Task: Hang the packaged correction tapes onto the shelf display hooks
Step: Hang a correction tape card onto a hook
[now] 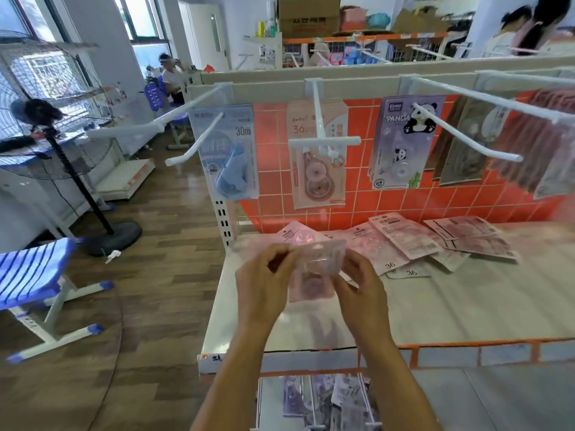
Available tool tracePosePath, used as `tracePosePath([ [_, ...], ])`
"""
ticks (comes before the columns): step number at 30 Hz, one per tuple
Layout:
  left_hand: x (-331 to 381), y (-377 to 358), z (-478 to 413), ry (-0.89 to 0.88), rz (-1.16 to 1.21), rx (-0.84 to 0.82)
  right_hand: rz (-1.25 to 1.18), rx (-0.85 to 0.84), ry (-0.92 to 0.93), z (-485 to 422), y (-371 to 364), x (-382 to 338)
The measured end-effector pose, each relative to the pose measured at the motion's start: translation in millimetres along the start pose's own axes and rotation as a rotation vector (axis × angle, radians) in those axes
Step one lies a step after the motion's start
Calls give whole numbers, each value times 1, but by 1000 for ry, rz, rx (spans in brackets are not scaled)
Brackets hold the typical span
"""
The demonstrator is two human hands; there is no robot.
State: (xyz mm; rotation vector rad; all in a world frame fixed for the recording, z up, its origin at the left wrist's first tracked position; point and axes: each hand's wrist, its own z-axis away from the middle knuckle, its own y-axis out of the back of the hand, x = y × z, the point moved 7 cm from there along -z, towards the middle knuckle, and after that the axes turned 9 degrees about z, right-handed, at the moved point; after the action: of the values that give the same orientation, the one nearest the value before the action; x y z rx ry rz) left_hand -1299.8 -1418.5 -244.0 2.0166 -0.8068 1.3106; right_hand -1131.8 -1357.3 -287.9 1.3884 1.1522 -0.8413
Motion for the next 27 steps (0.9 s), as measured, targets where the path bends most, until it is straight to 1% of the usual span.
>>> tracePosePath([
  [3, 6, 7, -3, 69, 137, 12, -7, -39, -16, 6, -2, 2],
  [7, 21, 12, -5, 24, 169, 20, -57, -69, -46, 12, -2, 4],
  [11, 32, 15, -5, 25, 274, 18, -80, -99, -68, 16, 0, 3],
  [15, 47, 18, -7, 12, 338, -9, -209, -160, -127, 20, -1, 2],
  [18, 67, 18, -7, -65, 336, -45, -297, -158, -69, 22, 1, -11],
  [27, 130, 21, -3, -235, 403, -105, -415, -50, 122, 22, 24, -50],
])
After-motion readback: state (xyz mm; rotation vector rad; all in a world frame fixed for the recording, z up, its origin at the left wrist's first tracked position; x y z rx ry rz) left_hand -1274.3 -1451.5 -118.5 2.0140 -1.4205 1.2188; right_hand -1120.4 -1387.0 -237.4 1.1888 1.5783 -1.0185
